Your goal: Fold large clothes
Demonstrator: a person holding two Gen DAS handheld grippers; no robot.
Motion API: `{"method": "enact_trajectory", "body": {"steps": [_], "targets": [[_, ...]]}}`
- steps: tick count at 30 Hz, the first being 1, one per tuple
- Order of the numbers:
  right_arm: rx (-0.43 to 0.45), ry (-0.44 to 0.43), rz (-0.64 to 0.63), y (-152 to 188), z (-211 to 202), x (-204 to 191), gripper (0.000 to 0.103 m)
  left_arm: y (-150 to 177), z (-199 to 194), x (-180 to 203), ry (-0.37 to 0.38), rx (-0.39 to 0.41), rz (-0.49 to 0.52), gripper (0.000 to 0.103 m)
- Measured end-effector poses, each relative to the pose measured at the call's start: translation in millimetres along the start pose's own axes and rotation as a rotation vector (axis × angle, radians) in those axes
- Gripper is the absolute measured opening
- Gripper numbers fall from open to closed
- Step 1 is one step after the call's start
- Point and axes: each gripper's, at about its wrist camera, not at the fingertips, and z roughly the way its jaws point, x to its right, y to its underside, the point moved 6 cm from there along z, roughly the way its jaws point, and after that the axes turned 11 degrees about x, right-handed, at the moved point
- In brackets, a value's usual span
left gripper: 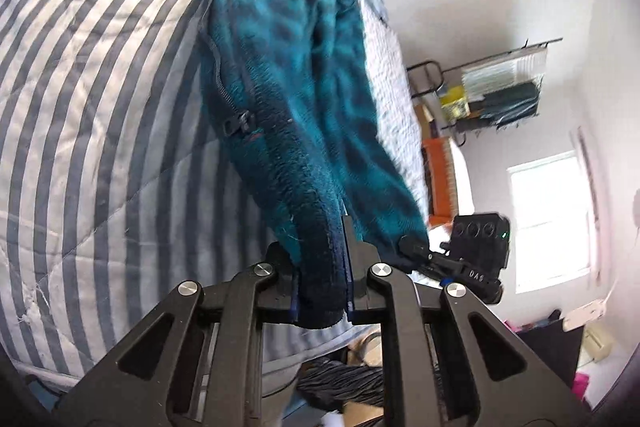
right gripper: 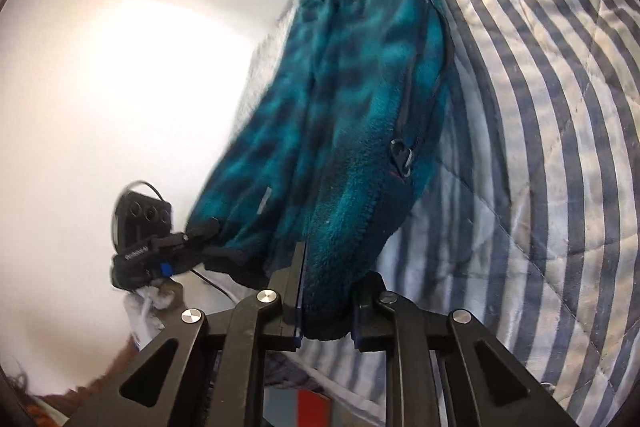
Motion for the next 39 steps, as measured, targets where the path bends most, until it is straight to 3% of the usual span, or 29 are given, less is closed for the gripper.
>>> {"method": "enact_trajectory", "body": {"steps": [6,9,13,17,26,33,39], "targets": [[0.11,0.002,-0.004,-38.9,-18.9,-25.5,0.015,-42.8,-7.8,29.2,-0.007,0.09,0.013,0.013],[0.153,0.064,-0.052,-65.5,-22.0,-39.4,0.014,-67.9,-6.7,40.2,-0.022,0.13,0.01,0.013],[0.188,0.162,-0.146,-99.6,-13.9,-59.6,0.014,-102.4,-1.4,57.9,-0.08,0.181,0.089,0.013],[0.208,0.227,-0.184,-134.9,-2.6,-58.1,0.014,-135.2,13.3,60.9,-0.114,0.215,0.107,0.013],[0.154,0.341,-0.177,-198.2,62.6,-25.7,0.014,-186.7,78.8,20.4,-0.202,0.229,0.048,0.013],[0.069,0.411,-0.167,-212.5,106.9,8.7,0.014,-195.7,125.2,-16.9,-0.286,0.186,0.067,0.013],[0.041,0.387,-0.138,-212.6,118.8,22.7,0.016,-191.7,140.3,-33.4,-0.279,0.154,0.056,0.018]]}}
